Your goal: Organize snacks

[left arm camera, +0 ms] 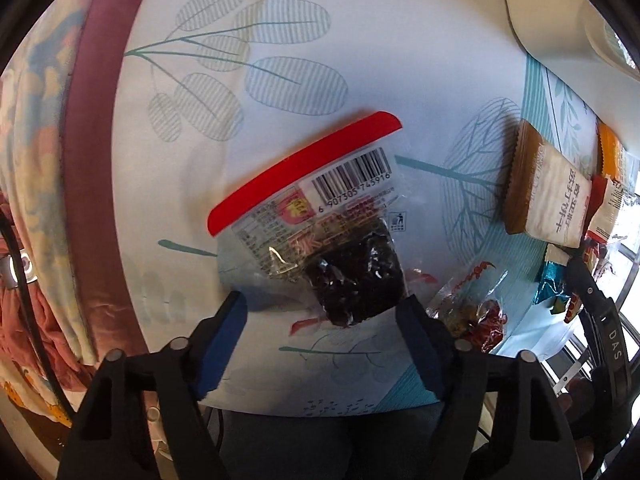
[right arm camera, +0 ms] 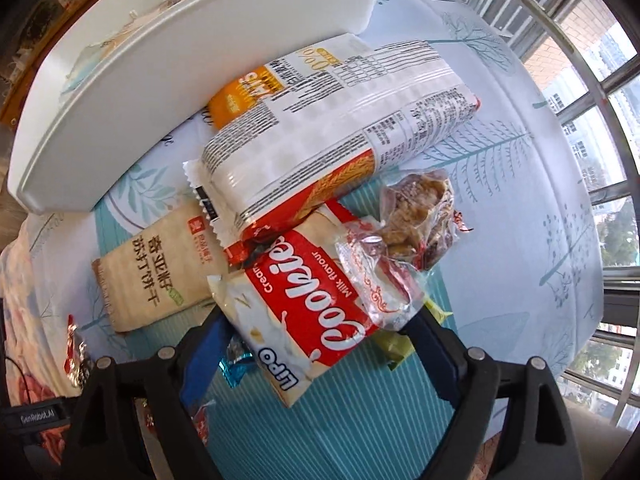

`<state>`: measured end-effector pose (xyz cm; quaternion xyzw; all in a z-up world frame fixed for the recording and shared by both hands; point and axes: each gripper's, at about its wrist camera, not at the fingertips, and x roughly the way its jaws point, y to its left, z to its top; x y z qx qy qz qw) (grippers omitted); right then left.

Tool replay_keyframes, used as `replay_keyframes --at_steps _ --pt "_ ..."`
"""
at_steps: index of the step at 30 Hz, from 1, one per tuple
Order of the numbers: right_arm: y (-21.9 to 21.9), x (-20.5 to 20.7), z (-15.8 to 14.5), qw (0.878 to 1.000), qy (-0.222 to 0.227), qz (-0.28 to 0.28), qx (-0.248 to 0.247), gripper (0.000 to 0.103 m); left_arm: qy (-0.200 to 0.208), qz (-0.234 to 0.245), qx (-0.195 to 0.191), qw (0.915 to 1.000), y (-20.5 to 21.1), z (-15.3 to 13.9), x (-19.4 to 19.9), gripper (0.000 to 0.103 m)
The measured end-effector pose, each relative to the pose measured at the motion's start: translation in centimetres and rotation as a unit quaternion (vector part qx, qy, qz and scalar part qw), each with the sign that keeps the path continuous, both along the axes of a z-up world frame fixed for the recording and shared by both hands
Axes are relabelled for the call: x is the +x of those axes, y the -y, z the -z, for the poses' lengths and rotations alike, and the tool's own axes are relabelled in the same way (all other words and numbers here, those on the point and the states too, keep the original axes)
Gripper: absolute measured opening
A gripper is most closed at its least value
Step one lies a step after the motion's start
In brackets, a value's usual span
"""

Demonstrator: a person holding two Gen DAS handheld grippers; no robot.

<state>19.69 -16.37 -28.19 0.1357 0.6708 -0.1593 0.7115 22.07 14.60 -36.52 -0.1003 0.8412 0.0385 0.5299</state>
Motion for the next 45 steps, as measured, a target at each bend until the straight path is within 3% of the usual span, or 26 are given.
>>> replay_keyframes --at_steps 2,7,10,12,15,29,35,37,41,45 --pt "0.0 0.2 0.0 1.0 0.0 0.004 0.0 0.082 0.0 -0.002 0.006 1.0 -0.5 -0.2 0.0 0.064" --pt "0.3 -0.2 -0.9 1.0 0.001 -0.01 -0.009 0.062 0.0 -0.01 0.03 0.9995 -1.3 -1.1 -0.1 0.035" --pt "-0.7 -0.8 -1.7 1.0 0.007 -0.013 -0.011 0.056 0.003 -0.018 0.034 0.9993 -2.0 -1.4 -0.4 0.025" --pt "-1.1 -1.1 -2.2 1.0 0.015 -0.014 -0.011 0.046 0.006 -0.022 0.03 0.9993 -2.4 -1.5 -0.6 0.022" --pt "-1.7 -1.5 -2.8 1.0 0.022 -0.016 -0.007 0.044 0.01 -0.025 0.021 0.9994 -3.1 -1.4 -1.2 0.018" --pt "-3.0 -5.2 -6.6 0.996 0.085 -0.018 0.001 0.042 0.048 -0.01 -0.029 0.9984 -3.5 -2.5 -3.1 0.017" --pt "-2.8 -6.3 -8.9 0.992 0.123 -0.034 0.001 0.042 0.08 -0.015 -0.052 0.9953 -4.4 -4.2 -3.5 0.042" --pt "-2.4 -6.2 -9.6 0.989 0.137 -0.045 -0.005 0.042 0.093 -0.019 -0.059 0.9938 -4.8 -4.8 -3.5 0.06" --pt "-1.8 -6.1 -10.3 0.984 0.16 -0.072 -0.015 0.042 0.121 -0.033 -0.074 0.9893 -5.7 -5.6 -3.3 0.066" --pt "-1.6 -6.1 -11.0 0.978 0.182 -0.097 -0.012 0.042 0.122 -0.043 -0.064 0.9895 -6.8 -5.3 -2.9 0.077"
